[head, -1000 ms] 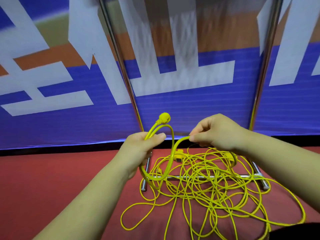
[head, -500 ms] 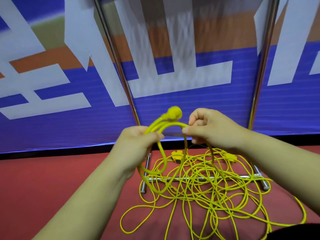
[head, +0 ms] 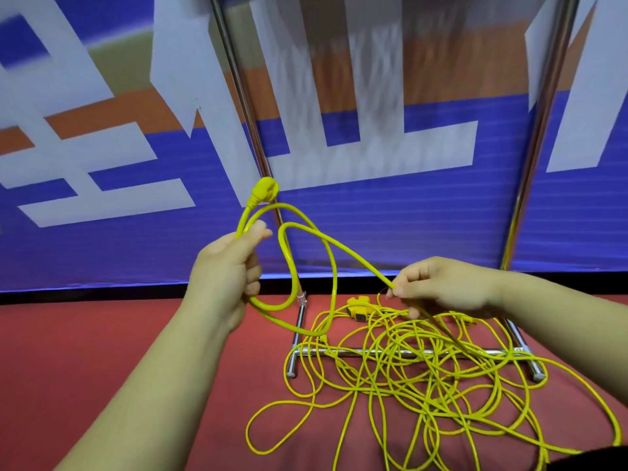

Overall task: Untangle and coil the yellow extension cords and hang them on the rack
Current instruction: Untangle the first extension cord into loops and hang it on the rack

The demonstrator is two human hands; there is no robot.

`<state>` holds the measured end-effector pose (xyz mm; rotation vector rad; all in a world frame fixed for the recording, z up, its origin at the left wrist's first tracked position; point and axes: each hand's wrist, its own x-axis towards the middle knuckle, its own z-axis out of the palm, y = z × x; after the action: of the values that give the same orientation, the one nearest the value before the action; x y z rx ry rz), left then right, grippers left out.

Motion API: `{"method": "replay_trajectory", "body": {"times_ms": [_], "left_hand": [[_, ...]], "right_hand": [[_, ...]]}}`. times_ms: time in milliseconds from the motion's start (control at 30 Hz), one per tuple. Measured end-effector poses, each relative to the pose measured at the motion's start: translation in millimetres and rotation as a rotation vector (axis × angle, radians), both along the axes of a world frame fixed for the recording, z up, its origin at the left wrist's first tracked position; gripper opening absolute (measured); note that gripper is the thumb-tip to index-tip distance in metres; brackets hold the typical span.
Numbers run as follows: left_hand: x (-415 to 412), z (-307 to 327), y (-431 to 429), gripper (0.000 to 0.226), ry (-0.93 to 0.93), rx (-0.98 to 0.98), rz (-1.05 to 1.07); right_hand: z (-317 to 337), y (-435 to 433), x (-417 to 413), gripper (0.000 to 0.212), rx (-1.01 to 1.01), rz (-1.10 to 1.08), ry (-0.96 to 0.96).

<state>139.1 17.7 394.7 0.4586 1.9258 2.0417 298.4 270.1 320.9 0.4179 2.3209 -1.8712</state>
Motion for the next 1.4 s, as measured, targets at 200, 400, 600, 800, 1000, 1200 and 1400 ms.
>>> {"method": "replay_trajectory", "body": {"times_ms": [200, 400, 600, 800, 1000, 1200, 1400], "left_hand": [[-12, -16, -7, 0.027, -0.096, 0.128, 0.062], [-3, -10, -6, 0.024, -0.061, 0.169, -0.114], [16, -11, 6, 0.025, -0.133, 0.129, -0.295], [34, -20, 20, 0.025, -0.150, -0.011, -0.388], [46, -32, 29, 0.024, -0.095, -0.140, -0.424], [56, -43, 40, 0.029, -0.063, -0.256, -0.386], [64, -52, 52, 0.031, -0.173, -0.198, -0.369]], "right_hand": [[2, 0, -6, 0.020, -0.009, -0.325, -0.195], [12, -6, -10, 0.016, -0.193, -0.510, -0.305], [19, -13, -13, 0.013, -0.330, -0.637, -0.188], [29, -21, -15, 0.016, -0.473, -0.566, -0.086], [39, -29, -13, 0.016, -0.243, -0.513, 0.036], [47, -35, -8, 0.030, -0.190, -0.496, 0.140], [53, -42, -11, 0.025, -0.273, -0.563, 0.194]]}}
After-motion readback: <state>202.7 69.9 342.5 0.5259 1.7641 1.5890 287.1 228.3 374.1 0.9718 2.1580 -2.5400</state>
